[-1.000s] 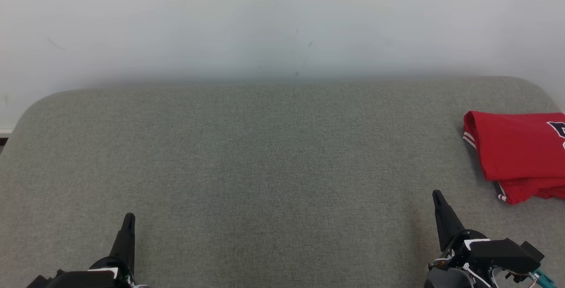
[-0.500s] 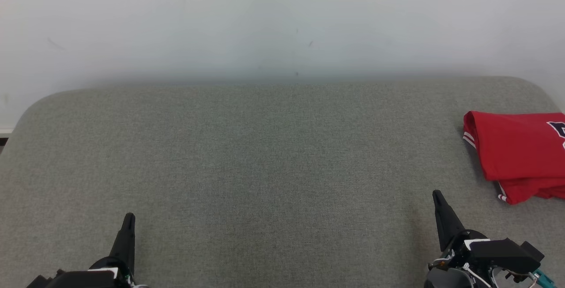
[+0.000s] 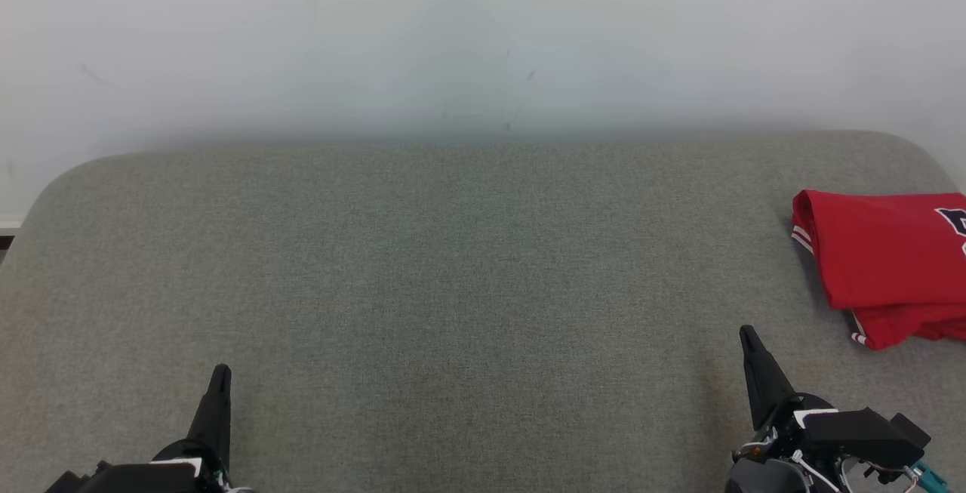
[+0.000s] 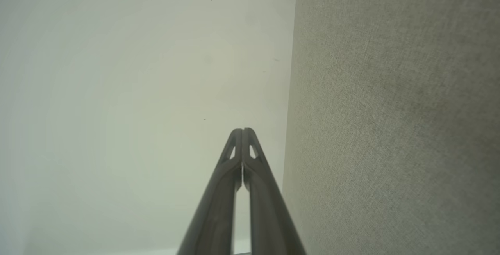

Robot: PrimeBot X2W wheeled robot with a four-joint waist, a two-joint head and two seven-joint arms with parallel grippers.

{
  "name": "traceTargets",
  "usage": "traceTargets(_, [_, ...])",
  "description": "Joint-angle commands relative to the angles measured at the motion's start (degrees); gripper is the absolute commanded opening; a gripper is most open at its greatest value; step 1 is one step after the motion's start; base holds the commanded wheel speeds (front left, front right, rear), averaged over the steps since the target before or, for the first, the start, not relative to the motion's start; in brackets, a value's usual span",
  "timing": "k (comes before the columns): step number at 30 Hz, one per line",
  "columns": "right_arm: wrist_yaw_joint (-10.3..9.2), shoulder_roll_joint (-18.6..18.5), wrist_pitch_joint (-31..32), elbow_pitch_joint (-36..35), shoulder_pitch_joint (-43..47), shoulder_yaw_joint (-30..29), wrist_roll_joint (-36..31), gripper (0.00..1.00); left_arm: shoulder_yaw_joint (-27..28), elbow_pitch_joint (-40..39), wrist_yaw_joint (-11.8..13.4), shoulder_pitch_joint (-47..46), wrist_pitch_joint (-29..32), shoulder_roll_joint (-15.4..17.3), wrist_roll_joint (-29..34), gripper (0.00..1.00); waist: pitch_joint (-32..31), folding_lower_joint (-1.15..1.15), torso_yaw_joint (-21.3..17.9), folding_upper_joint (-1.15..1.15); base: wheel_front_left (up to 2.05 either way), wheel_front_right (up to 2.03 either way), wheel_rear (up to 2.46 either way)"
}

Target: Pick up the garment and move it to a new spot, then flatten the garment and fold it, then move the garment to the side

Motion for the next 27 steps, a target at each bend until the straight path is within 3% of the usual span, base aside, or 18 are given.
traceTargets(1, [-0.12, 0.1, 0.2, -0.1, -0.3, 0.0, 0.1, 0.0, 0.2, -0.1, 0.0, -0.5, 0.0, 0.2, -0.3, 0.0, 0.0, 0.0, 0.0, 0.0, 0.0, 0.0, 0.0])
traceTargets(27, [-0.12, 0.1, 0.2, -0.1, -0.3, 0.0, 0.1, 0.0, 0.1, -0.1, 0.0, -0.5, 0.0, 0.2, -0.3, 0.0, 0.0, 0.0, 0.0, 0.0, 0.0, 0.0, 0.0])
